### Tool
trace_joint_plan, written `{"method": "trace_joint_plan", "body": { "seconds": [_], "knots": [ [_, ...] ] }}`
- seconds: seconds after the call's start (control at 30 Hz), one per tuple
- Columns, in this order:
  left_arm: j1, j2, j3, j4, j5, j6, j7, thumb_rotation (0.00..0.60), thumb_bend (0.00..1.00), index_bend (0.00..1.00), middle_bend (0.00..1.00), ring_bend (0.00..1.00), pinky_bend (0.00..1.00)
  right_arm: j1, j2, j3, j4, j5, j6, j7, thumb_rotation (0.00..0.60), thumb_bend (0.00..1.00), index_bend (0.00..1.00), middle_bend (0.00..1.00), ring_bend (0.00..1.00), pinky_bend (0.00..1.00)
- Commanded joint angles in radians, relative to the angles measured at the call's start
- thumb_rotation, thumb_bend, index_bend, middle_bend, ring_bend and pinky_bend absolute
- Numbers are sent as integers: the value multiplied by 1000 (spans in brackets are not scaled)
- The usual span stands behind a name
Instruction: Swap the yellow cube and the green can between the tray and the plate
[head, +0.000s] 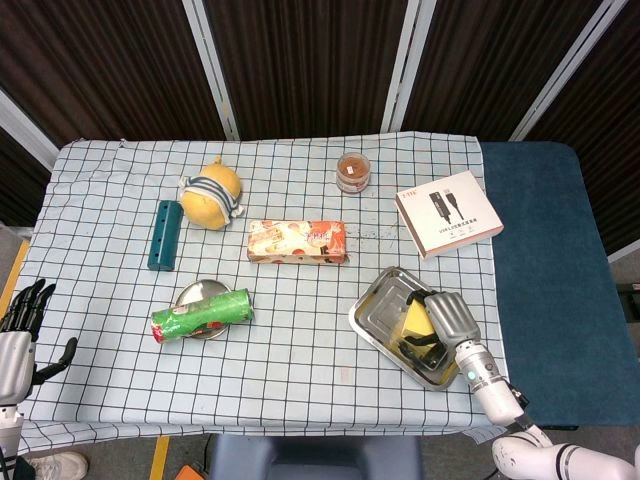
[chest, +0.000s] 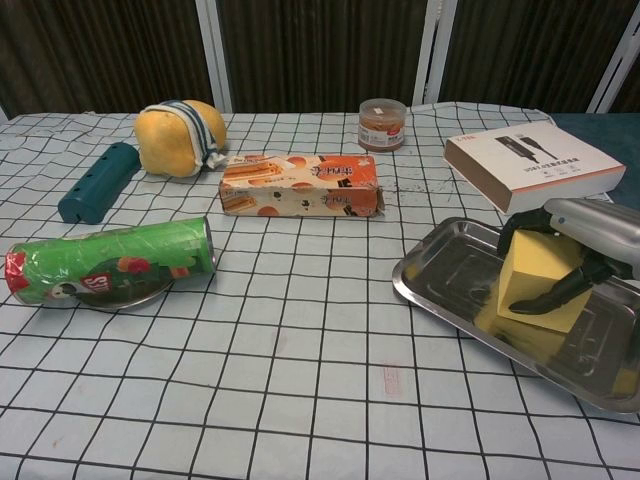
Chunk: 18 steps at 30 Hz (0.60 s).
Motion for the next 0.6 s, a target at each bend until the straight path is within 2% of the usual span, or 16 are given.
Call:
{"method": "trace_joint_plan", "body": {
  "seconds": [0.03, 0.1, 0.3, 0.47, 0.6],
  "knots": [
    [0, 0, 0, 0, -1, 0, -1, 600, 391, 41, 0, 0, 217, -2, -8, 3, 9, -1, 12, 0, 600, 178, 812, 650, 740, 833],
    [1, 1, 0, 0, 1, 1, -1, 600, 391, 43, 0, 0, 217, -5, -16, 13, 11, -14, 46, 7, 600, 199, 841, 671, 759, 852],
    [0, 0, 0, -2, 0, -2, 4, 600, 390, 46, 0, 0, 217, 22, 2, 36, -58, -75, 89, 10, 600, 202, 845, 674, 761, 855],
    [0, 1, 0, -3, -2, -4, 9, 600, 390, 49, 0, 0, 217, 84, 5, 68, -134, -120, 72, 22, 600, 210, 847, 674, 761, 855],
    [1, 2, -2, -2, -9, -5, 15, 600, 392, 49, 0, 0, 217, 150, -22, 102, -133, -121, 23, 3, 600, 222, 852, 674, 761, 855]
  ]
}}
